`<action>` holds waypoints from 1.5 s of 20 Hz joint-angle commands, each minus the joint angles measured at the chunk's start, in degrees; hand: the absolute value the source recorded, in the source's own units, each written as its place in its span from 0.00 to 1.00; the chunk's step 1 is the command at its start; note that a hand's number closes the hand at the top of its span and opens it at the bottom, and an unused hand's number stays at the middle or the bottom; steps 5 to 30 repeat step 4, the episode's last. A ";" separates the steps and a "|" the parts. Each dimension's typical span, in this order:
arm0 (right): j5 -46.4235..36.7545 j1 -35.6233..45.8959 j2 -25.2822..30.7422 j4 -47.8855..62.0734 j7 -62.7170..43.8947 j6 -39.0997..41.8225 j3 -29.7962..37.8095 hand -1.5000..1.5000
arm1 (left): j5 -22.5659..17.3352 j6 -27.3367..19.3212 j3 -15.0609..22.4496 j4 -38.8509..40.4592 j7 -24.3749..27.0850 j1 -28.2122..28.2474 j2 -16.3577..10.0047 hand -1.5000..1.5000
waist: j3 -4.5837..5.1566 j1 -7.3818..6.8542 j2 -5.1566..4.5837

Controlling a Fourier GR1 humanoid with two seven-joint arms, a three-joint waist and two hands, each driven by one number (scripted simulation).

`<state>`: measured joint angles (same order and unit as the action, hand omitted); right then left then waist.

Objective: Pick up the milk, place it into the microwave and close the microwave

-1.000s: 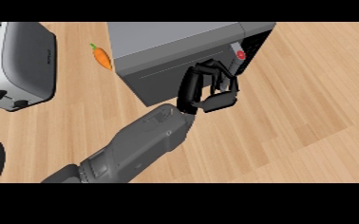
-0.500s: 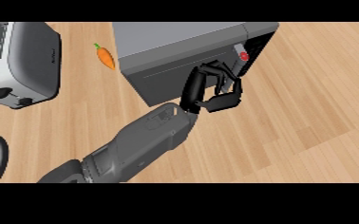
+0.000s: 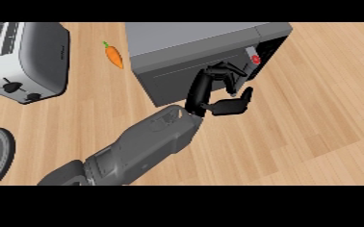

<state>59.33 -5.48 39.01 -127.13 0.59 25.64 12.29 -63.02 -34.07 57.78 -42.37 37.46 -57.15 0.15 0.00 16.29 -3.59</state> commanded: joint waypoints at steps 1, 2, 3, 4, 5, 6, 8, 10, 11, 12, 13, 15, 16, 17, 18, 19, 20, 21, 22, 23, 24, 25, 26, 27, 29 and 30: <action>1.23 -1.24 0.73 -1.16 -0.76 -0.74 1.56 0.00 | -3.23 -3.20 -4.34 9.57 -0.48 3.39 -0.14 0.00 | 0.12 -1.77 -0.15; 0.91 -0.90 0.67 -1.52 -0.79 -1.02 1.35 0.00 | -3.56 -2.35 -4.16 9.83 -1.24 2.65 -0.14 0.00 | 0.13 -2.76 -0.28; 1.06 -1.74 1.07 -1.89 -1.36 -0.54 1.15 0.00 | -3.66 -2.94 -3.30 9.69 -1.22 2.76 -0.14 0.00 | 0.06 -2.01 -0.21; 1.02 -1.99 0.79 -1.46 -0.84 -0.36 2.10 0.00 | -3.85 -2.37 -3.27 9.86 -0.55 3.06 -0.14 0.00 | -0.01 -2.14 -0.23; 1.02 -1.99 0.79 -1.46 -0.84 -0.36 2.10 0.00 | -3.85 -2.37 -3.27 9.86 -0.55 3.06 -0.14 0.00 | -0.01 -2.14 -0.23; 1.02 -1.99 0.79 -1.46 -0.84 -0.36 2.10 0.00 | -3.85 -2.37 -3.27 9.86 -0.55 3.06 -0.14 0.00 | -0.01 -2.14 -0.23; 1.02 -1.99 0.79 -1.46 -0.84 -0.36 2.10 0.00 | -3.85 -2.37 -3.27 9.86 -0.55 3.06 -0.14 0.00 | -0.01 -2.14 -0.23; 1.02 -1.99 0.79 -1.46 -0.84 -0.36 2.10 0.00 | -3.85 -2.37 -3.27 9.86 -0.55 3.06 -0.14 0.00 | -0.01 -2.14 -0.23; 1.02 -1.99 0.79 -1.46 -0.84 -0.36 2.10 0.00 | -3.85 -2.37 -3.27 9.86 -0.55 3.06 -0.14 0.00 | -0.01 -2.14 -0.23; 1.02 -1.99 0.79 -1.46 -0.84 -0.36 2.10 0.00 | -3.85 -2.37 -3.27 9.86 -0.55 3.06 -0.14 0.00 | -0.01 -2.14 -0.23; 1.02 -1.99 0.79 -1.46 -0.84 -0.36 2.10 0.00 | -3.85 -2.37 -3.27 9.86 -0.55 3.06 -0.14 0.00 | -0.01 -2.14 -0.23; 1.02 -1.99 0.79 -1.46 -0.84 -0.36 2.10 0.00 | -3.85 -2.37 -3.27 9.86 -0.55 3.06 -0.14 0.00 | -0.01 -2.14 -0.23; 1.02 -1.99 0.79 -1.46 -0.84 -0.36 2.10 0.00 | -3.85 -2.37 -3.27 9.86 -0.55 3.06 -0.14 0.00 | -0.01 -2.14 -0.23; 1.02 -1.99 0.79 -1.46 -0.84 -0.36 2.10 0.00 | -3.85 -2.37 -3.27 9.86 -0.55 3.06 -0.14 0.00 | -0.01 -2.14 -0.23; 1.02 -1.99 0.79 -1.46 -0.84 -0.36 2.10 0.00 | -3.85 -2.37 -3.27 9.86 -0.55 3.06 -0.14 0.00 | -0.01 -2.14 -0.23; 1.02 -1.99 0.79 -1.46 -0.84 -0.36 2.10 0.00 | -3.85 -2.37 -3.27 9.86 -0.55 3.06 -0.14 0.00 | -0.01 -2.14 -0.23; 1.02 -1.99 0.79 -1.46 -0.84 -0.36 2.10 0.00 | -3.85 -2.37 -3.27 9.86 -0.55 3.06 -0.14 0.00 | -0.01 -2.14 -0.23; 1.02 -1.99 0.79 -1.46 -0.84 -0.36 2.10 0.00 | -3.85 -2.37 -3.27 9.86 -0.55 3.06 -0.14 0.00 | -0.01 -2.14 -0.23; 1.02 -1.99 0.79 -1.46 -0.84 -0.36 2.10 0.00 | -3.85 -2.37 -3.27 9.86 -0.55 3.06 -0.14 0.00 | -0.01 -2.14 -0.23; 1.02 -1.99 0.79 -1.46 -0.84 -0.36 2.10 0.00 | -3.85 -2.37 -3.27 9.86 -0.55 3.06 -0.14 0.00 | -0.01 -2.14 -0.23; 1.02 -1.99 0.79 -1.46 -0.84 -0.36 2.10 0.00 | -3.85 -2.37 -3.27 9.86 -0.55 3.06 -0.14 0.00 | -0.01 -2.14 -0.23; 1.02 -1.99 0.79 -1.46 -0.84 -0.36 2.10 0.00 | -3.85 -2.37 -3.27 9.86 -0.55 3.06 -0.14 0.00 | -0.01 -2.14 -0.23; 1.02 -1.99 0.79 -1.46 -0.84 -0.36 2.10 0.00 | -3.85 -2.37 -3.27 9.86 -0.55 3.06 -0.14 0.00 | -0.01 -2.14 -0.23; 1.02 -1.99 0.79 -1.46 -0.84 -0.36 2.10 0.00 | -3.85 -2.37 -3.27 9.86 -0.55 3.06 -0.14 0.00 | -0.01 -2.14 -0.23; 1.02 -1.99 0.79 -1.46 -0.84 -0.36 2.10 0.00 | -3.85 -2.37 -3.27 9.86 -0.55 3.06 -0.14 0.00 | -0.01 -2.14 -0.23; 1.02 -1.99 0.79 -1.46 -0.84 -0.36 2.10 0.00 | -3.85 -2.37 -3.27 9.86 -0.55 3.06 -0.14 0.00 | -0.01 -2.14 -0.23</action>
